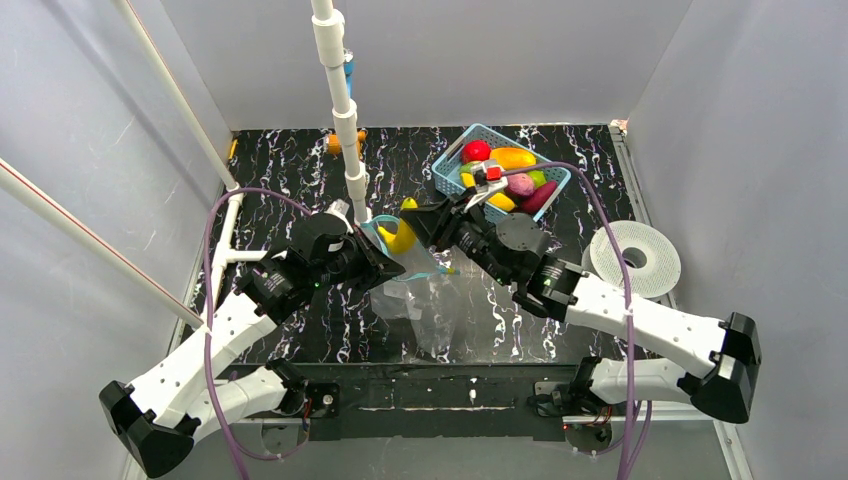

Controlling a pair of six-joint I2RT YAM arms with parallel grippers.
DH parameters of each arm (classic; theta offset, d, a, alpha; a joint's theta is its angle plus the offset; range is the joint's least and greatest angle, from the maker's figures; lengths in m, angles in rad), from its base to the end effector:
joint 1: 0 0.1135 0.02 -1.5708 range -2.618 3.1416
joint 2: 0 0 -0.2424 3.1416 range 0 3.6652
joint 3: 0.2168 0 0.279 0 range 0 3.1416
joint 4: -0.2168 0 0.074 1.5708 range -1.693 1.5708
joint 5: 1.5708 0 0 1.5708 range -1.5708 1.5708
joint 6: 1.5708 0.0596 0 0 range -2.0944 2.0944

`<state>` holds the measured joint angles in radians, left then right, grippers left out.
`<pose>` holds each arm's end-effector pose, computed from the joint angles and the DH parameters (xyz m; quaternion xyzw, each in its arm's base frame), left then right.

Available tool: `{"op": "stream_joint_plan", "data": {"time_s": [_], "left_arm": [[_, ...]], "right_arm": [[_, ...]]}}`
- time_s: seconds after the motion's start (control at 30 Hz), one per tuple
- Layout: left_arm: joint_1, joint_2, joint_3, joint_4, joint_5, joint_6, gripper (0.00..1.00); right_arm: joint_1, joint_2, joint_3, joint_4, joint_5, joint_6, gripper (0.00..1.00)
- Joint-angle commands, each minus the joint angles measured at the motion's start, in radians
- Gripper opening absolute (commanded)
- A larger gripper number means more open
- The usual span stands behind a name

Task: Place the food in the zip-top bag and seal the zipper
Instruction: Place the fake fruit in the zipper food storage bag.

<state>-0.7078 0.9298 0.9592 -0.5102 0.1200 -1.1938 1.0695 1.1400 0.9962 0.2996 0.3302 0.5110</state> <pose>0.1957 -0.1769 0.3142 -0.1752 0.8360 -0.4510 0.2589 0.1735 0.2765 0.3743 -0.0566 0.6507 0.4575 0.6034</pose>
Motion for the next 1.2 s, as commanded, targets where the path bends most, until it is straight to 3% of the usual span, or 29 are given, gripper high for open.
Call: {"op": "stream_joint_plan", "data": {"time_s": [0.0, 0.23, 0.33, 0.43, 0.5, 0.63, 0.9, 1.17], "left_arm": [[0.004, -0.004, 0.012, -0.008, 0.022, 0.011, 0.00], [0.006, 0.000, 0.014, -0.010, 0.017, 0.017, 0.00], [0.006, 0.002, 0.003, 0.006, 0.021, 0.012, 0.00], [0.006, 0.002, -0.001, 0.007, 0.021, 0.013, 0.00], [0.005, -0.002, -0.005, 0.006, 0.020, 0.013, 0.00], [0.010, -0.004, -0.009, 0.006, 0.018, 0.018, 0.00], [0.017, -0.006, -0.005, -0.014, 0.012, 0.038, 0.00], [0.021, -0.025, 0.007, -0.058, -0.006, 0.061, 0.00]], "right_arm": [[0.007, 0.030, -0.014, 0.152, -0.003, -0.059, 0.12], [0.020, 0.017, -0.035, 0.134, -0.040, -0.083, 0.15], [0.022, 0.005, -0.060, 0.127, -0.065, -0.093, 0.28], [0.022, -0.019, -0.072, 0.097, -0.104, -0.100, 0.52], [0.021, -0.040, -0.058, 0.027, -0.128, -0.126, 0.63], [0.020, -0.076, -0.023, -0.096, -0.106, -0.157, 0.75], [-0.017, -0.111, 0.042, -0.258, -0.016, -0.225, 0.79], [-0.293, -0.002, 0.210, -0.500, -0.070, -0.173, 0.80]]}}
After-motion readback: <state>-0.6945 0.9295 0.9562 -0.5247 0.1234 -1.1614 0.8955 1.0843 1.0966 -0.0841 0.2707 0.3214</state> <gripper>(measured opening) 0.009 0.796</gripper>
